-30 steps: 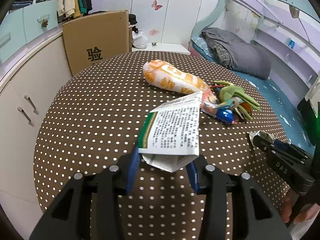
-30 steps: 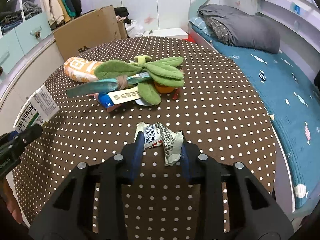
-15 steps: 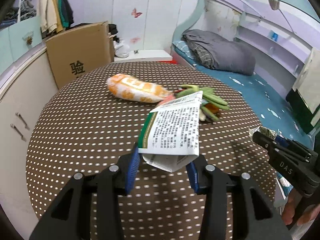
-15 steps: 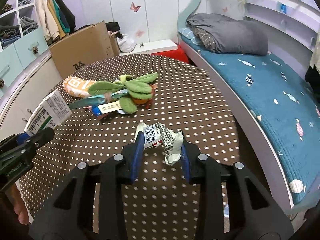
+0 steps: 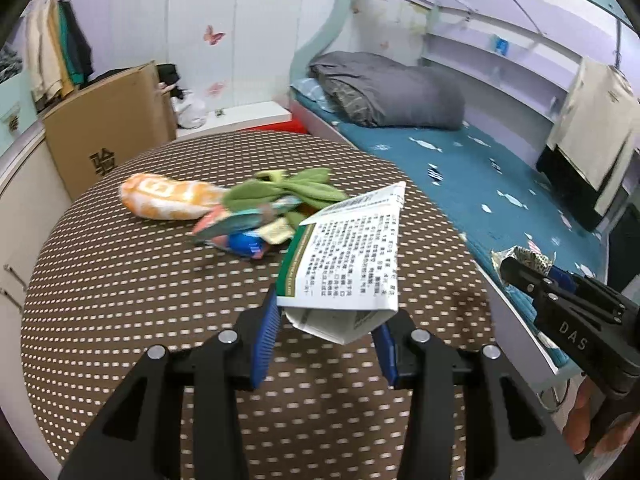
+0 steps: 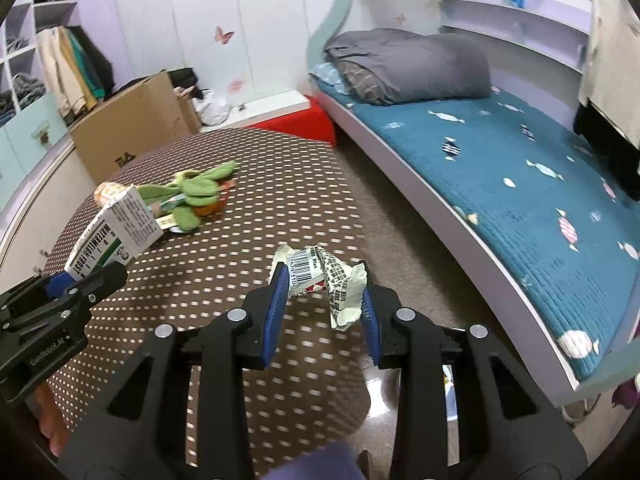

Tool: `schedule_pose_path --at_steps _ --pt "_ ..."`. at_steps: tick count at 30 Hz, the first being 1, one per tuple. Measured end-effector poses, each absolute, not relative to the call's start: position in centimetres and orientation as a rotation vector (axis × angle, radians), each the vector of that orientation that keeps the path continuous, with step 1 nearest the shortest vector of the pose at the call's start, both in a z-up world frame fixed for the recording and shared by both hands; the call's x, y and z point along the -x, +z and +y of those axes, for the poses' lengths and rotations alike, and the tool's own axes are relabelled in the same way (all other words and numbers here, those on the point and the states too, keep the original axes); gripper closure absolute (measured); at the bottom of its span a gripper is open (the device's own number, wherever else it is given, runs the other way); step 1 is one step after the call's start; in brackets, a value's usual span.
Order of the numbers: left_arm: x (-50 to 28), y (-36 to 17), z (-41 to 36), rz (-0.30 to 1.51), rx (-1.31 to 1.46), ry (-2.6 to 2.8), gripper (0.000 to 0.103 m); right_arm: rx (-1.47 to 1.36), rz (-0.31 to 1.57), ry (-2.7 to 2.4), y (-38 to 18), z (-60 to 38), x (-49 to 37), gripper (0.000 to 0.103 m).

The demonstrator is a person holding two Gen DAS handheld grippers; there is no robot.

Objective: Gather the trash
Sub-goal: 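Carry the paper packet and wrapper in both tools over the blue bin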

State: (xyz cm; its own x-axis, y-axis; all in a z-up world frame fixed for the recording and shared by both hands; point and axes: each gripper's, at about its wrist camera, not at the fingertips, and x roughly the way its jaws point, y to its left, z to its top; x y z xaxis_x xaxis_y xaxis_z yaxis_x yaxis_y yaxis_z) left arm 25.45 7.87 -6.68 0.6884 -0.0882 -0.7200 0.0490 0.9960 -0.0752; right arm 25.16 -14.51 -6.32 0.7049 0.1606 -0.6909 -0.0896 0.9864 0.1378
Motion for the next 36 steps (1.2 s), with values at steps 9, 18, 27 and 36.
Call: schedule_pose_path --at_steps 9,18,27,36 --pt "-25.8 -6.9 1.6 0.820 -0.006 -0.187 0.061 -0.166 0.783 0.034 -6.9 -19.9 -23.4 0.069" --pt "-25.5 -7.9 -4.8 0.834 -0.074 -0.289 0.061 -0.229 0.785 -0.071 -7.6 -24.8 -20.8 0.069" --pt "-25.0 -10.0 -10.9 0.873 -0.161 -0.380 0.061 -0.301 0.818 -0.164 -9.7 -29.3 -18.8 0.069" --pt "-24.7 -13.7 -17.2 0.945 -0.268 -0.453 0.061 -0.385 0.869 -0.269 -12.9 -33.8 -17.0 0.069"
